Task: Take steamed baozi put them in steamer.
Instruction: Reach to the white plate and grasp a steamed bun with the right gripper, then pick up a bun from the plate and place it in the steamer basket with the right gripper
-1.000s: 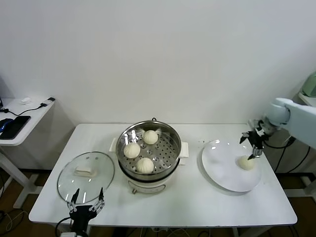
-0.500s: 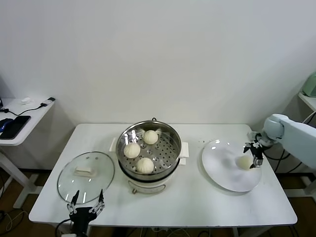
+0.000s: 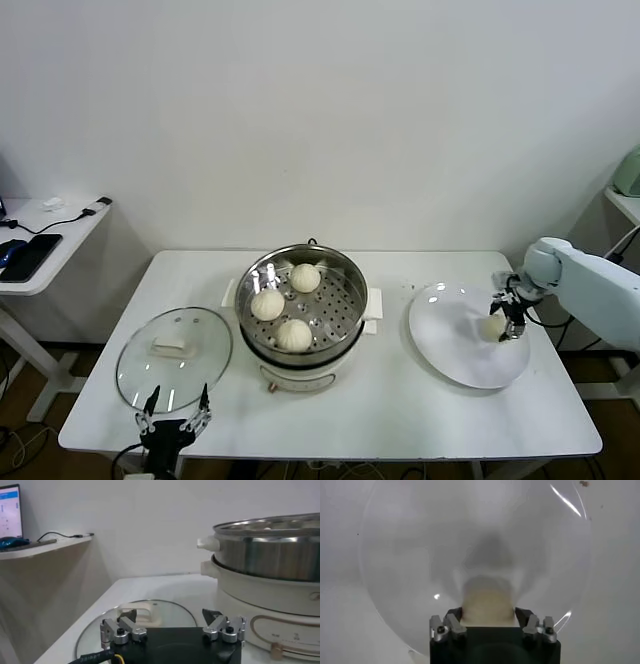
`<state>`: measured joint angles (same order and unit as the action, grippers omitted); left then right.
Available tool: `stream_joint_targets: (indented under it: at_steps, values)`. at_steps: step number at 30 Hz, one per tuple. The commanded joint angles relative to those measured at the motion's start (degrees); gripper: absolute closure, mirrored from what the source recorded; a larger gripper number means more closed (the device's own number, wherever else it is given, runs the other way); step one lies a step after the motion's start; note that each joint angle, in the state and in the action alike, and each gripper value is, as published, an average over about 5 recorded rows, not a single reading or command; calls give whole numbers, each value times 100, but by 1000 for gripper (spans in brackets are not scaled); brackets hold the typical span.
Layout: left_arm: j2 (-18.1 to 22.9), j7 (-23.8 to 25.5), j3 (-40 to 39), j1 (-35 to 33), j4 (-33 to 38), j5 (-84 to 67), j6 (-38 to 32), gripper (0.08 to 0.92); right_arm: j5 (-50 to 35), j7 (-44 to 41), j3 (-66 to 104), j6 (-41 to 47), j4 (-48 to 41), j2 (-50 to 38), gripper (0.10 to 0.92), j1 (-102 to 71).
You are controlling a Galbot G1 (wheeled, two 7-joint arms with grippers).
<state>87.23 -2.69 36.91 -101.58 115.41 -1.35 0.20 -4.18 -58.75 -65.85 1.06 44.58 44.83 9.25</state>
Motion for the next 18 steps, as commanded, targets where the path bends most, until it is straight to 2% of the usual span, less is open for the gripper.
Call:
stream_joint_targets:
  at_steps: [1, 8, 13, 18]
  values:
    - [-16, 1, 12, -16, 33, -6, 10, 177, 33, -24, -11, 44, 21, 14, 395, 38]
    - [-23, -2, 2, -55, 123, -11, 31, 177, -659, -29, -1041, 373, 948, -329, 430, 1089]
    - [-36, -4, -31, -62, 199, -11, 51, 177, -2062, 116, -2979, 775, 2161, -445, 434, 3065]
    - [-76, -11, -57, -45, 263, -19, 78, 177, -3441, 266, -4282, 1157, 3252, -84, 439, 4903]
